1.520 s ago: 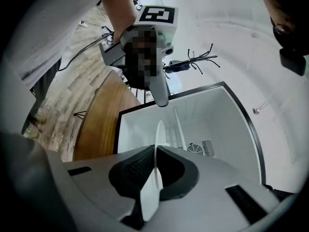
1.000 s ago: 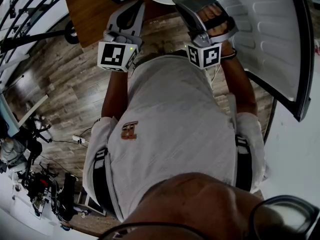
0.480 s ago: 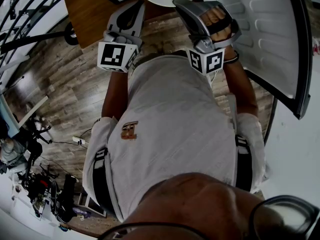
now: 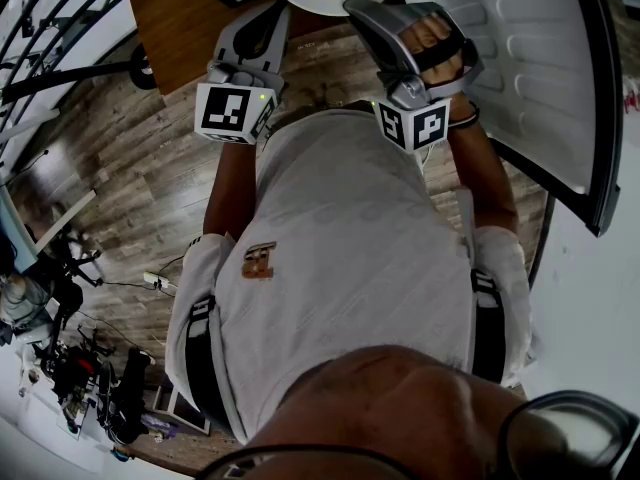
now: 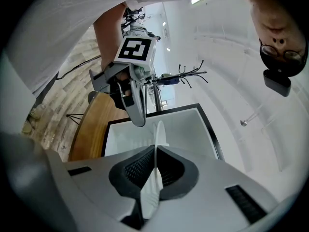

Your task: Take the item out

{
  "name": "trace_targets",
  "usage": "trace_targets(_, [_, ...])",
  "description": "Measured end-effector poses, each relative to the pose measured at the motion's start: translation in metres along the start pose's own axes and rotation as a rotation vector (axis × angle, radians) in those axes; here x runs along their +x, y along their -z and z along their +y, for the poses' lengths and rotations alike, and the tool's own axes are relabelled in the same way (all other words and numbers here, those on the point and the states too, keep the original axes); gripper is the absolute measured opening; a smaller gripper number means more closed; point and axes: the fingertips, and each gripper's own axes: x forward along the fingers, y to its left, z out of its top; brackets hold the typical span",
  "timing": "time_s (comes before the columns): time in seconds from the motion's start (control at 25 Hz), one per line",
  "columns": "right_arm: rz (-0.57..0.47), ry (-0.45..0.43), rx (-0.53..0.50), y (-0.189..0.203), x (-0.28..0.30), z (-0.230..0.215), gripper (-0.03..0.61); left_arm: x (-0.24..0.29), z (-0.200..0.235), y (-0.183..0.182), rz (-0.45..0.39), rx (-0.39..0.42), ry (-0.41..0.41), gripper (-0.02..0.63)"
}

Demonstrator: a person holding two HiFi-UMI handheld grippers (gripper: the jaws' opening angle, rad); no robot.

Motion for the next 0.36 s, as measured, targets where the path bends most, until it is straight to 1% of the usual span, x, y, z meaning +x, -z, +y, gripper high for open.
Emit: trace_targets(0.36, [-0.004, -0.001, -0.011, -0.005, -0.025, -0.009, 0.04, -0.008, -0.023, -0.012, -0.005, 0.003, 0.001, 0.018])
